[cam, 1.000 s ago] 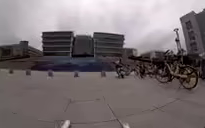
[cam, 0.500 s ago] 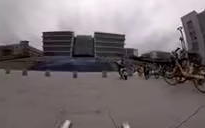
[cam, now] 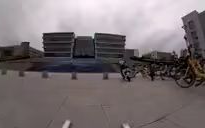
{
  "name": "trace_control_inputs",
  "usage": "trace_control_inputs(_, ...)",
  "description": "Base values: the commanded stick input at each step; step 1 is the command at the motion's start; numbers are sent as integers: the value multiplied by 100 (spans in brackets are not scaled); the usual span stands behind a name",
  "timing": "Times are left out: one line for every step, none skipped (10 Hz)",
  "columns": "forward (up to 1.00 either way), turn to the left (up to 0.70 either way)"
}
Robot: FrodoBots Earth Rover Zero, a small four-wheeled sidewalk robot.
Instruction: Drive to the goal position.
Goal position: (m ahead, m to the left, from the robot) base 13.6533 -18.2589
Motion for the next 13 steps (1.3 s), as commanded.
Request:
trace_control_inputs(100,0)
trace_control_inputs(100,0)
trace_control_inputs(100,0)
trace_control_inputs(100,0)
trace_control_inputs(100,0)
trace_control_inputs(100,0)
trace_control_inputs(100,0)
trace_control_inputs(100,0)
trace_control_inputs(100,0)
trace_control_inputs(100,0)
trace_control_inputs(100,-9)
trace_control_inputs(100,-19)
trace_control_inputs(100,-11)
